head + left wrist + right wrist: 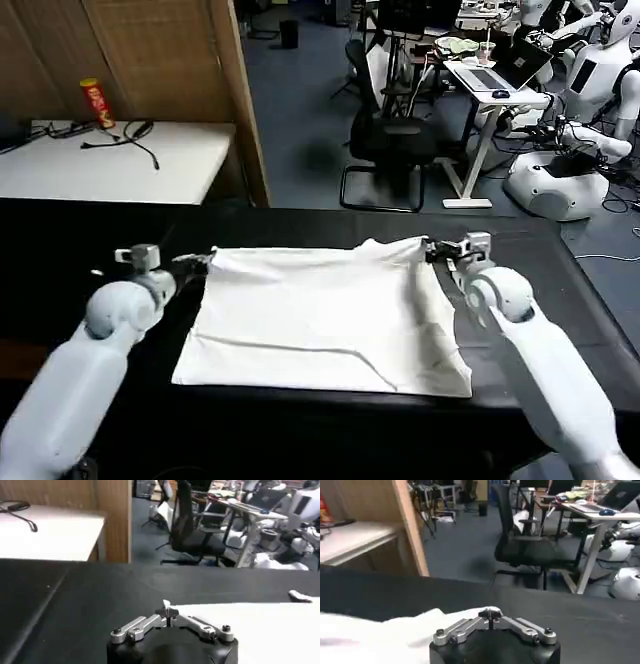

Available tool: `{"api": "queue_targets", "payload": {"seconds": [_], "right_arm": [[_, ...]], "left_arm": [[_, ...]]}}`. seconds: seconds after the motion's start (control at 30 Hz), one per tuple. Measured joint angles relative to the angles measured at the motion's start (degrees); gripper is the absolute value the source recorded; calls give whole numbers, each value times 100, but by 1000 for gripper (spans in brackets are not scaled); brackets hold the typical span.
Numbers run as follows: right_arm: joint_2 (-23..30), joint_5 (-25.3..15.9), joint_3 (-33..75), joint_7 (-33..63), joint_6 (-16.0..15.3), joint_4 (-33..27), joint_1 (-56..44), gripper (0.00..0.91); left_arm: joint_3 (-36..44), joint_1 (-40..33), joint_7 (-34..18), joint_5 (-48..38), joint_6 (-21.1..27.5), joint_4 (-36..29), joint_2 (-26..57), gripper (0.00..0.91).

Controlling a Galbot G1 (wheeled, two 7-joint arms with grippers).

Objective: Fold and organize the clothes.

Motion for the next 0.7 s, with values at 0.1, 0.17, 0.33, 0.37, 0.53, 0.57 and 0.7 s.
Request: {"api": "queue_targets", "payload": {"seconds": [0.1, 0.17, 0.33, 0.37, 0.53, 0.57, 0.7], "right_arm": [[-194, 103, 154, -2, -91, 388, -329, 0], [-315, 130, 247, -3, -139, 646, -552, 0], [-596, 111, 477, 100, -423, 1227, -1166, 0], [-633, 98, 509, 137, -482, 1315, -1271, 0], [-748, 26, 653, 253, -575, 1663, -1748, 0], [-760, 20, 680, 248, -575, 1720, -1844, 0], [-775, -72, 738, 239, -575, 1840, -2117, 0]], "left_arm": [[-180, 329, 78, -9, -10, -186, 160, 0], [-281, 566, 138, -7, -10, -314, 281, 0], [-403, 1104, 102, 31, -6, -694, 472, 0], [-425, 1205, 78, 40, -3, -788, 485, 0], [-536, 1636, -62, 110, 29, -1145, 566, 0], [-565, 1723, -82, 145, 34, -1225, 583, 0], [-665, 2053, -119, 242, 56, -1463, 599, 0]]}}
